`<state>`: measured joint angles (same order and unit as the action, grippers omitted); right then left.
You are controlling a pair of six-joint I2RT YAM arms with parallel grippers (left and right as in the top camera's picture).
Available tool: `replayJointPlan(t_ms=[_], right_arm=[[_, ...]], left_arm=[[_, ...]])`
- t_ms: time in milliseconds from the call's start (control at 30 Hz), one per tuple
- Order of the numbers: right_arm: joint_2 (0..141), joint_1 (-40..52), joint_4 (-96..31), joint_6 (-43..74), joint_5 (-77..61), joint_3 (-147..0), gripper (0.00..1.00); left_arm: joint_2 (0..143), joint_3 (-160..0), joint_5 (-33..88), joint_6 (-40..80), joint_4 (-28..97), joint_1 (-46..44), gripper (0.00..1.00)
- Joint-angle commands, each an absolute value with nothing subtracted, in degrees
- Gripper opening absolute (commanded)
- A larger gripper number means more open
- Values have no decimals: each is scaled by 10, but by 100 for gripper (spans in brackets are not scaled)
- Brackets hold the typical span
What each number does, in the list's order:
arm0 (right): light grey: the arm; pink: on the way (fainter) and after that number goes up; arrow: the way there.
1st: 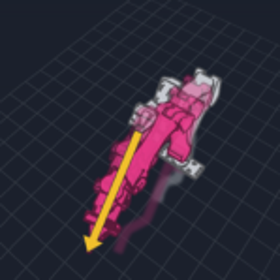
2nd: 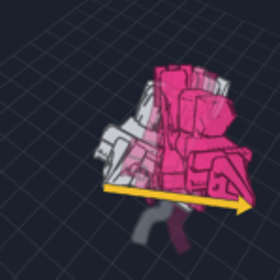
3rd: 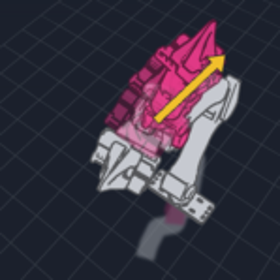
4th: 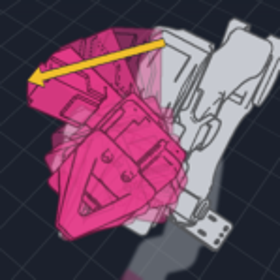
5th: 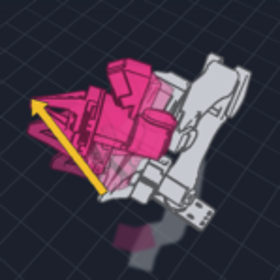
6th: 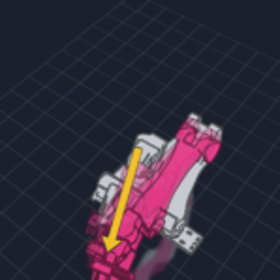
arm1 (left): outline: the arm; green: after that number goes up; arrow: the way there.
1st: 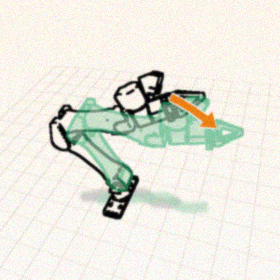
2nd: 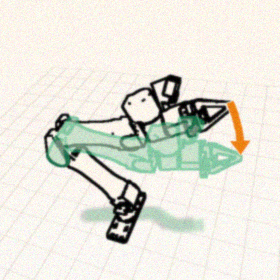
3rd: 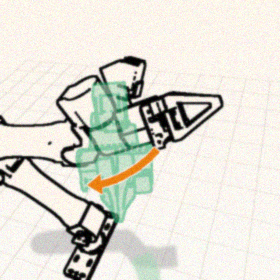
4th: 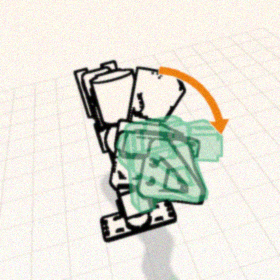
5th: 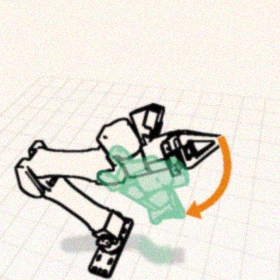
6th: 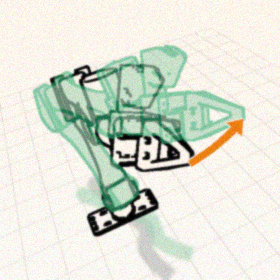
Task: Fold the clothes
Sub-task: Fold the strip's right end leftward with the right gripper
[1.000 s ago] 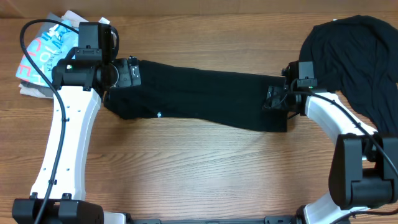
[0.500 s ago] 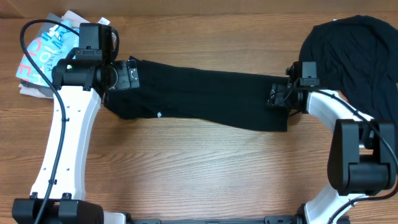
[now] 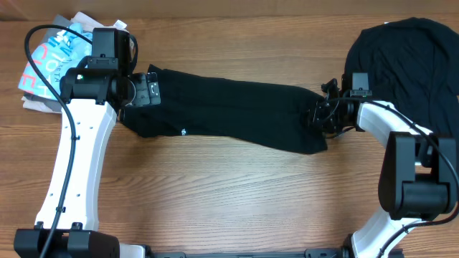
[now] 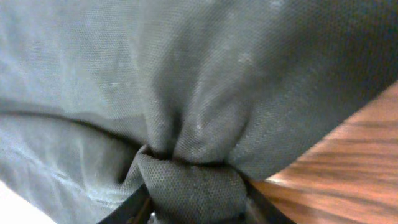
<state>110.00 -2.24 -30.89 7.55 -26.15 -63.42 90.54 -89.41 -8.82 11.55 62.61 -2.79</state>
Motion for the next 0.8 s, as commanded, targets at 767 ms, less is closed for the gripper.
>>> replayJointPlan(t_ms=[767], right_arm=[[1065,-27,-586,67,-246,-836,4]], left_arm=[[900,-907,-96,103,627,-26,100]])
